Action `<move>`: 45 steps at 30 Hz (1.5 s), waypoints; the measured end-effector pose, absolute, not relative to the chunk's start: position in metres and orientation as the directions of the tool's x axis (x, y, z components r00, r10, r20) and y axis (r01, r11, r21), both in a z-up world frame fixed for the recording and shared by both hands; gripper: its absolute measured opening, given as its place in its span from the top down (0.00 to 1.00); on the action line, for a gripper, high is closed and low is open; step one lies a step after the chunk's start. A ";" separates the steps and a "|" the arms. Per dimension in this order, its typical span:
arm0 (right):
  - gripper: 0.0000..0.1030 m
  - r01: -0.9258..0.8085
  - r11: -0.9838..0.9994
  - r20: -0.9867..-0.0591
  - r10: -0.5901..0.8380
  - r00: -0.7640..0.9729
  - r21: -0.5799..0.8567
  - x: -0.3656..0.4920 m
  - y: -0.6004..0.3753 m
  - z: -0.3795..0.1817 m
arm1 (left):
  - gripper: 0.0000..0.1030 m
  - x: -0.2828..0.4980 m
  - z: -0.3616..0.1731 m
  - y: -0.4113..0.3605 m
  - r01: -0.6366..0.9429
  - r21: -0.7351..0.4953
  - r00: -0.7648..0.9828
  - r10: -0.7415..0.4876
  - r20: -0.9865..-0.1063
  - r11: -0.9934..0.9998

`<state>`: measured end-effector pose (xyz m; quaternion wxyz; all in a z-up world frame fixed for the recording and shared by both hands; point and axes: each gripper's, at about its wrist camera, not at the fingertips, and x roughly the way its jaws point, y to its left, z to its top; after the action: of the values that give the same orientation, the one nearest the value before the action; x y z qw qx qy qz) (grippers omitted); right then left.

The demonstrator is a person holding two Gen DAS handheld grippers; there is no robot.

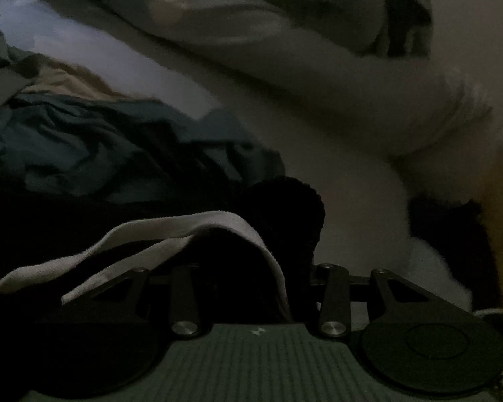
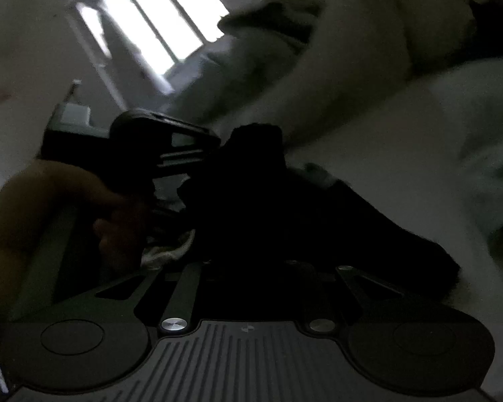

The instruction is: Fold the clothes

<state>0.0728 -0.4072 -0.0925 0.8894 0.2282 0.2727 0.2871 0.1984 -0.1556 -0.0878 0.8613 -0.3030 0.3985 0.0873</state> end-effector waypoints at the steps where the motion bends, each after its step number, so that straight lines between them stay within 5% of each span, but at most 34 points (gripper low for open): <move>1: 0.83 -0.373 0.740 -0.371 0.627 0.685 0.560 0.075 -0.408 -0.097 | 0.60 0.202 -0.092 -0.162 -0.393 -0.430 0.661 -0.075 -0.746 0.813; 3: 0.81 -0.353 0.757 -0.401 0.610 0.684 0.549 0.080 -0.410 -0.106 | 0.55 0.206 -0.098 -0.171 -0.385 -0.399 0.658 -0.055 -0.751 0.832; 10: 0.60 -0.259 0.804 -0.477 0.541 0.692 0.535 0.086 -0.425 -0.124 | 0.15 0.203 -0.099 -0.190 -0.288 -0.384 0.687 -0.091 -0.721 0.877; 16: 0.37 -0.184 0.837 -0.492 0.464 0.737 0.515 0.087 -0.437 -0.129 | 0.10 0.191 -0.080 -0.178 -0.192 -0.458 0.727 -0.188 -0.660 0.868; 19: 0.33 -0.157 0.845 -0.485 0.435 0.759 0.512 0.084 -0.439 -0.129 | 0.00 0.178 -0.061 -0.162 -0.117 -0.524 0.788 -0.243 -0.566 0.843; 26: 0.27 -0.155 0.894 -0.453 0.354 0.818 0.420 0.084 -0.430 -0.117 | 0.00 0.127 -0.006 -0.121 -0.067 -0.593 0.890 -0.221 -0.400 0.803; 32: 0.25 -0.103 0.955 -0.375 0.207 0.903 0.279 0.074 -0.430 -0.097 | 0.00 0.048 0.037 -0.075 -0.060 -0.561 0.922 -0.170 -0.349 0.826; 38: 0.18 -0.176 0.910 -0.331 0.309 0.892 0.375 0.068 -0.436 -0.089 | 0.00 -0.055 0.043 -0.008 -0.199 -0.527 0.929 -0.011 -0.370 0.826; 45: 0.18 -0.442 0.841 -0.271 0.525 0.807 0.314 0.014 -0.413 -0.065 | 0.00 -0.148 0.028 0.034 -0.381 -0.467 0.888 0.177 -0.424 0.798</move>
<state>0.0139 -0.4127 -0.0650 0.9431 0.1186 0.1757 0.2562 -0.1479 0.0341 0.0278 0.9304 -0.2803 0.1827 0.1500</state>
